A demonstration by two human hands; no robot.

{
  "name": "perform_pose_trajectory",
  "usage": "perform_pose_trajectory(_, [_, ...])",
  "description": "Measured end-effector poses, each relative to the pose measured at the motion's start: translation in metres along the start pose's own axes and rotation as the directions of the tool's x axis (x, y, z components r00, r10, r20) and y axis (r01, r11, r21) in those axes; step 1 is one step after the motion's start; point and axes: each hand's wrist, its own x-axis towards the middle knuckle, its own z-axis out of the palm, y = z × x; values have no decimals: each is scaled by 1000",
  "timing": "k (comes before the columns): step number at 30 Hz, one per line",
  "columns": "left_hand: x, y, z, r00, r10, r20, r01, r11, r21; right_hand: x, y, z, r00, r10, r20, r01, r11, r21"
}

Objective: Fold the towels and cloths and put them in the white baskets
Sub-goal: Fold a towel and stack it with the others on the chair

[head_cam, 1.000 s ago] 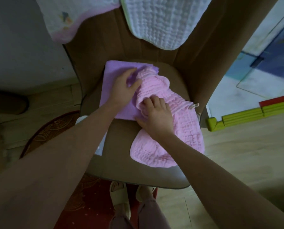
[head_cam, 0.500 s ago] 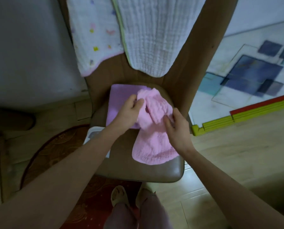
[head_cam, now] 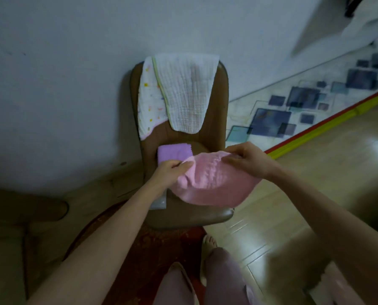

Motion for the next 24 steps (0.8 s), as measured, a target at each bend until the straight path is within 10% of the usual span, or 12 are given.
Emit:
perform_pose_trajectory(8, [-61, 35, -17, 994, -21, 110, 31, 995, -90, -50, -63, -26, 964, 93, 250, -143, 971, 193])
perform_pose_trajectory(24, [-86, 68, -25, 950, 285, -127, -292, 956, -40, -56, -45, -42, 997, 78, -9, -69, 923, 379])
